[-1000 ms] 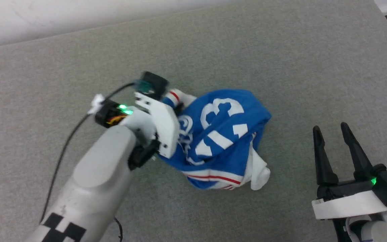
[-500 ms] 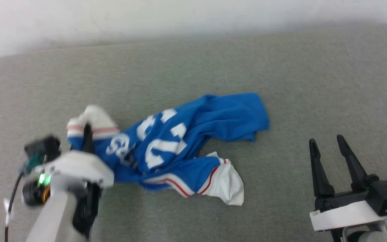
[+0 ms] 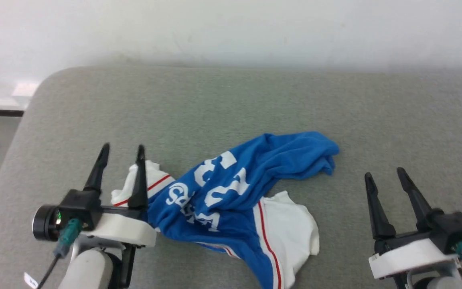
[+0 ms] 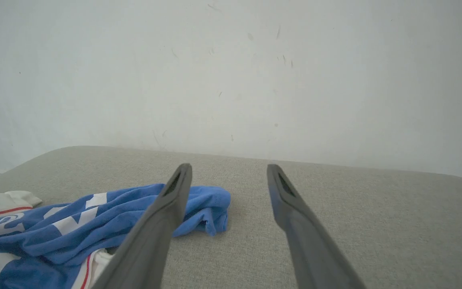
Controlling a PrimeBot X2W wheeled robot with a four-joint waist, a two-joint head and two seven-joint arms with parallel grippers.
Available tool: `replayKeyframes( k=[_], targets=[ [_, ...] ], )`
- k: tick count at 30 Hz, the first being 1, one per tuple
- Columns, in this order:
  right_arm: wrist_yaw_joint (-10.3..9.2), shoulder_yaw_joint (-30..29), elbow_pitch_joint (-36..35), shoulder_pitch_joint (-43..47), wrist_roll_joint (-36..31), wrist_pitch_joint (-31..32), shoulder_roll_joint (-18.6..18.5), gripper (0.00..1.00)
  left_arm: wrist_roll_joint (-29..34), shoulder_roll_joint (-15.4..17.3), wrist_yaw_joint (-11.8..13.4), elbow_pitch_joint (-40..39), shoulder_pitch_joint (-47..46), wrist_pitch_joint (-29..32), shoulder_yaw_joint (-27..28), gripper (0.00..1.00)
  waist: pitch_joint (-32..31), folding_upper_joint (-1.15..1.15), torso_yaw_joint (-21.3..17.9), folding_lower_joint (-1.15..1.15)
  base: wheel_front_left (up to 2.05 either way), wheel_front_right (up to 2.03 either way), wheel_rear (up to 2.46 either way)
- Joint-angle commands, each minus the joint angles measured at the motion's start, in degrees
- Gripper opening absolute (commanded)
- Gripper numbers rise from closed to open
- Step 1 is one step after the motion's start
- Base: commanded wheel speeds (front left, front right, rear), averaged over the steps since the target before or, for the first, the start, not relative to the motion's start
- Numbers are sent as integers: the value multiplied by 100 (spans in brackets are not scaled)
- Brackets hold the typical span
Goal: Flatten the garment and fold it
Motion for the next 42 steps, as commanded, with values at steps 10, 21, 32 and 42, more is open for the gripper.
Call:
replayKeyframes(
  k=[10, 21, 32, 42],
  targets=[
    [-11, 564, 445, -1340, 603, 3174, -1007, 100, 1153, -458, -660, -758, 700, -26, -190, 100, 166, 0, 998, 1, 0, 0, 0],
    [-11, 628, 1877, -2540, 591, 4829, -1606, 100, 1393, -1073, -1042, -779, 673, -27, -106, 100, 649, 0, 1799, 1, 0, 0, 0],
    [-11, 691, 2662, -2607, 532, 4832, -1933, 0, 1462, -1295, -1217, -732, 639, -27, 66, 100, 833, 0, 1958, 1, 0, 0, 0],
    [-11, 251, 2510, -3625, -232, 3974, -3176, 0, 1497, -1353, -1374, -702, 488, -27, 43, 100, 866, 0, 1817, 1, 0, 0, 0]
  ],
)
